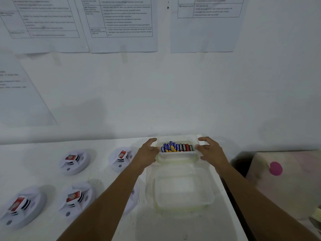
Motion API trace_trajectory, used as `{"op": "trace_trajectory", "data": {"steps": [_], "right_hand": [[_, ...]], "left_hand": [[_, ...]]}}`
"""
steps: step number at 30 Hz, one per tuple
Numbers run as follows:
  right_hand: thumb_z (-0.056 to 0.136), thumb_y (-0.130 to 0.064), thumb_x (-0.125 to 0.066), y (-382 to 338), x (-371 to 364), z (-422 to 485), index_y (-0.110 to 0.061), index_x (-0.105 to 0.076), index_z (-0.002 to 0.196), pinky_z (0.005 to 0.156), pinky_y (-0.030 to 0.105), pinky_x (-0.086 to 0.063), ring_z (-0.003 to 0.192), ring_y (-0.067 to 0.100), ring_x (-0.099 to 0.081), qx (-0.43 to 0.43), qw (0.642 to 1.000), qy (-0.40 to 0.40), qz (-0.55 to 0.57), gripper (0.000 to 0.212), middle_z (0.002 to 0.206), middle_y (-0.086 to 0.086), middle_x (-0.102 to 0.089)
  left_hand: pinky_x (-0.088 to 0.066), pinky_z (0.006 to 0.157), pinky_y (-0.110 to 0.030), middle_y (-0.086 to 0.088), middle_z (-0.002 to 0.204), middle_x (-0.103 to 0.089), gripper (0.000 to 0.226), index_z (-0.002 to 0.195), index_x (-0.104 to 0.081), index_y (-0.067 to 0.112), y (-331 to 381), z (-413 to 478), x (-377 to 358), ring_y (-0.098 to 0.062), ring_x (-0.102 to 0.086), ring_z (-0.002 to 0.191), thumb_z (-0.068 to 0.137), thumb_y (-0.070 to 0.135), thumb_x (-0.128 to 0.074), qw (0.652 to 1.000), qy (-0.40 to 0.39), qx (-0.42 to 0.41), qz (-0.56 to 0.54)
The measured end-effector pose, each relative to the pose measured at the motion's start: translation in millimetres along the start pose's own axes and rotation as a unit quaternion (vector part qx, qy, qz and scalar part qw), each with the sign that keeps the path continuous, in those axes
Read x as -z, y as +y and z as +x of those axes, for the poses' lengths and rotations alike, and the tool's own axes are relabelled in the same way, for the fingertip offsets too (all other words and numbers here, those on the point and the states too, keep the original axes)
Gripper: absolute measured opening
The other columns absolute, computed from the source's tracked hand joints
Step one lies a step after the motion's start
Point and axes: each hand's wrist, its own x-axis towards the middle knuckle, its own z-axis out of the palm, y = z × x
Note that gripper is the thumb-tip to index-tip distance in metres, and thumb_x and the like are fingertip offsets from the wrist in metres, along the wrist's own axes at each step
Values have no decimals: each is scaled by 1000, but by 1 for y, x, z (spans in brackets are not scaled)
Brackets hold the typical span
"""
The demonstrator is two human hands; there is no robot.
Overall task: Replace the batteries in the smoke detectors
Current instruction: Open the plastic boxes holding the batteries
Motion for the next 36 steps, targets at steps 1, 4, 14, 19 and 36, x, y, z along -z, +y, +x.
{"op": "trace_trajectory", "data": {"steps": [1,4,14,19,36], "right_hand": [[88,-28,-70,-1,0,1,-26,-62,116,84,43,-59,94,22,-66,-1,1000,3,4,29,98,6,-72],[88,-31,-69,-1,1,4,-26,-62,117,89,44,-56,95,20,-64,-5,1000,4,-1,30,96,3,-70],[91,-26,-65,-1,12,-56,-25,-64,110,77,20,-45,89,2,-61,99,992,50,-64,19,100,-6,-69],[91,-26,-66,24,9,-106,-30,-64,112,84,27,-51,100,1,-61,132,988,28,-78,22,108,-15,-66],[94,-53,-49,49,-14,-126,-41,-46,136,105,35,-45,119,10,-57,143,985,63,-73,44,131,-13,-60]], "left_hand": [[-55,87,-38,-7,118,-63,44,139,-46,26,1,2,-1,-20,-61,98,96,24,-58,1000,7,1,3],[-53,90,-39,-5,123,-63,45,140,-45,26,3,4,-2,-18,-59,94,96,26,-57,1000,14,2,16],[-41,83,-27,10,108,-63,41,134,-48,25,-6,-57,-14,-14,-58,108,96,36,-57,979,127,-132,92],[-38,99,-28,16,124,-56,46,137,-46,30,-36,-100,-34,-7,-48,118,93,39,-60,972,110,-170,116],[-31,98,-24,6,137,-53,53,150,-30,28,-56,-103,-62,-13,-47,126,100,43,-40,971,111,-163,133]]}}
